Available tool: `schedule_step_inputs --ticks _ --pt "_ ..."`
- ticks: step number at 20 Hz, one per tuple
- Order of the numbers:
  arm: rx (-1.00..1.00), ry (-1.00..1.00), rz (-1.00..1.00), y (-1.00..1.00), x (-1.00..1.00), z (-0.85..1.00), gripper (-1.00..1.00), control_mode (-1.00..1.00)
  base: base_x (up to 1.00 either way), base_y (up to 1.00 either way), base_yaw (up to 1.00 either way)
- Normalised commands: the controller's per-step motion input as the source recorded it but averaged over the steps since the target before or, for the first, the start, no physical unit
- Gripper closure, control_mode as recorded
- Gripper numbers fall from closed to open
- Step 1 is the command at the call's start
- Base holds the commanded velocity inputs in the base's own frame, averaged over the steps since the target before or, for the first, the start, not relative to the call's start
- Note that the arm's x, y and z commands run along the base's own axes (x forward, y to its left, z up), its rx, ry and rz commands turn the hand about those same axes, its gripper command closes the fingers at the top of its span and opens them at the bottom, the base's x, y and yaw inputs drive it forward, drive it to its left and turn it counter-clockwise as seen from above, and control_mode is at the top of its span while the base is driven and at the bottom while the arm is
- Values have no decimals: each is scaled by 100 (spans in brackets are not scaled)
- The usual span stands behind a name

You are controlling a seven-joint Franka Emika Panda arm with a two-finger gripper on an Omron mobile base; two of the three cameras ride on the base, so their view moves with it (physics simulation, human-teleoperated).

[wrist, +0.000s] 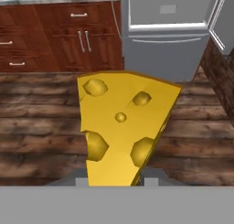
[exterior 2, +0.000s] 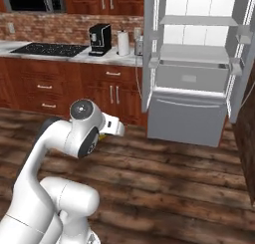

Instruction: Take the cheese, fish, and lemon from the fridge and place them on the plate on the dining counter to create an appetizer plate.

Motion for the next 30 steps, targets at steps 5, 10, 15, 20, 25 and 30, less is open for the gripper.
schedule_step_inputs --ticks 5,10,15,20,25,30 --pt "0 0 0 0 0 0 100 100 -100 42 0" --pt "0 0 0 0 0 0 100 100 -100 33 0" --pt "0 0 0 0 0 0 100 100 -100 34 0" --pt "0 0 0 0 0 0 100 100 -100 30 0" --pt "0 0 0 0 0 0 100 100 -100 29 0" --pt "0 0 0 0 0 0 100 100 -100 32 0"
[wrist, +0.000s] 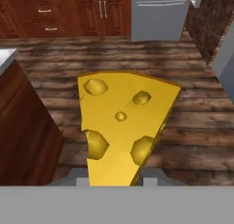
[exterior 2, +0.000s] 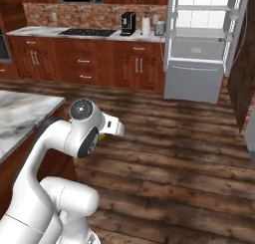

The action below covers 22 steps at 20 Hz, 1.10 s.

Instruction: Take the cheese, fish, and lemon from the fridge and place them on the plate on the dining counter to create an appetizer plate.

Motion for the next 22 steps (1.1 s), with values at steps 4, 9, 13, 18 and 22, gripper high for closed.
schedule_step_inputs --ticks 4,9,13,18,22 --pt "0 0 0 0 0 0 100 100 -100 39 0" --pt "0 0 0 0 0 0 100 100 -100 44 0" --pt "0 0 0 0 0 0 100 100 -100 48 0" --pt "0 0 0 0 0 0 100 100 -100 77 0" --pt "0 0 0 0 0 0 100 100 -100 100 0"
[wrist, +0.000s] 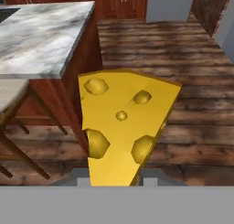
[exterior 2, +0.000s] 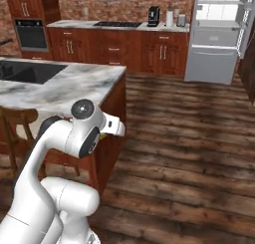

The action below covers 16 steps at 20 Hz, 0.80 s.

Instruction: Take the cheese, fish, and lemon from the fridge and place them on the plate on the dining counter to create an appetizer plate.

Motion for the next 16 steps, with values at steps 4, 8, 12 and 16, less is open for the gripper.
schedule_step_inputs --ticks 4,8,12,16 --pt "0 0 0 0 0 0 100 100 -95 100 0" --pt "0 0 0 0 0 0 100 100 -69 100 0" --pt "0 0 0 0 0 0 100 100 -27 100 0" --pt "0 0 0 0 0 0 100 100 0 100 0"
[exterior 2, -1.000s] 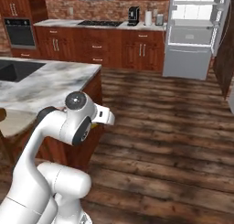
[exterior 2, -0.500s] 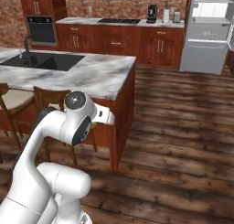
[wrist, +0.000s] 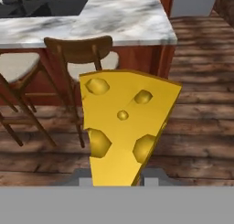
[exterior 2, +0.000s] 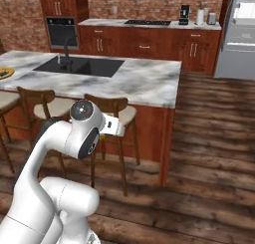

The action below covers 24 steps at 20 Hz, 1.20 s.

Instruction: Take the cheese, fish, and lemon from the fridge and place them on the plate on the dining counter to create an appetizer plate.

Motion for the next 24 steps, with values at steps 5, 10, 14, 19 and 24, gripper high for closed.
schedule_step_inputs --ticks 5,10,14,19,24 --pt "0 0 0 0 0 0 100 100 0 100 0" --pt "0 0 0 0 0 0 100 100 4 100 0" --pt "0 0 0 0 0 0 100 100 5 100 0" --pt "0 0 0 0 0 0 100 100 6 100 0" --pt "0 0 0 0 0 0 100 100 10 100 0"
